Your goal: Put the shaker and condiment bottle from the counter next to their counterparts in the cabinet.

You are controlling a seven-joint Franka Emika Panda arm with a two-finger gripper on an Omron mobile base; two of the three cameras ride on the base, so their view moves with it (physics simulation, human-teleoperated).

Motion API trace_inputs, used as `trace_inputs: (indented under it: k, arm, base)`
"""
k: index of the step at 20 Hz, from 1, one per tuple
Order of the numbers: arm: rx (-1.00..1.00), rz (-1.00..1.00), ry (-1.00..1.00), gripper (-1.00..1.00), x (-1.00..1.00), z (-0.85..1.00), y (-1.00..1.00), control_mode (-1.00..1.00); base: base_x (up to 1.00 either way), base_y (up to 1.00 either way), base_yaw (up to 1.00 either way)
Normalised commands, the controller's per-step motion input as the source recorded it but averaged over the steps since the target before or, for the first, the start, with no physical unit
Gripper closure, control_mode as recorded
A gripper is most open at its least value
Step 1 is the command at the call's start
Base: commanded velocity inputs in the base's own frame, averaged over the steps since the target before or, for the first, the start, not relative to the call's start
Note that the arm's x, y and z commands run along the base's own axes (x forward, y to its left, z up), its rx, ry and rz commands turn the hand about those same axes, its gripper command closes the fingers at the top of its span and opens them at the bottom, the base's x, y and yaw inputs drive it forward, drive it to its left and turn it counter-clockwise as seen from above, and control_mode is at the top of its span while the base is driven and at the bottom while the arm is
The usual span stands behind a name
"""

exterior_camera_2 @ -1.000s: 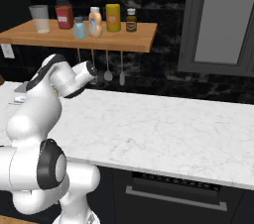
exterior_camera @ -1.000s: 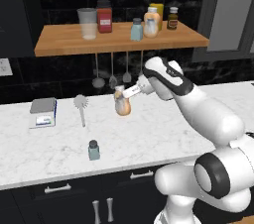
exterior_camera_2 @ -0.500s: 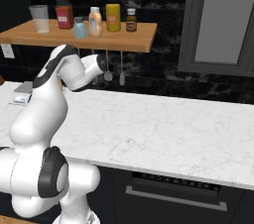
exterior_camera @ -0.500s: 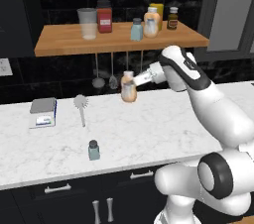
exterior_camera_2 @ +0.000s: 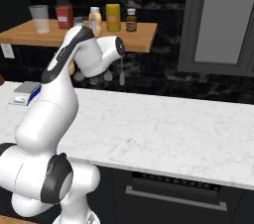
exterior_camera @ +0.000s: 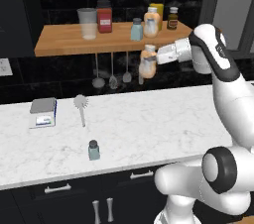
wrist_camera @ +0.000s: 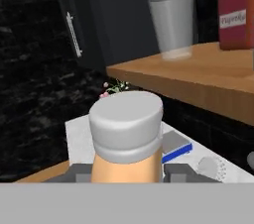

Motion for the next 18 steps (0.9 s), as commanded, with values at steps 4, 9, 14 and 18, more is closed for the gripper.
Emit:
trace_inputs:
  k: [4, 9, 14, 18]
  arm:
    - [0.01, 0.01, -0.13, 1.0, -0.02, 0.29, -0.14, -1.0]
    - [0.0, 0.01, -0.1, 1.0, 0.13, 0.21, -0.16, -1.0]
    - [0.0, 0.06, -0.15, 1.0, 0.31, 0.78, -0.73, -1.0]
    - [0.0, 0.06, -0.11, 1.0, 0.27, 0.75, -0.82, -1.0]
  base:
    - [0.0, 0.0, 0.0]
    - [0.0, 0.0, 0.0]
    - [0.0, 0.0, 0.0]
    - [0.0, 0.0, 0.0]
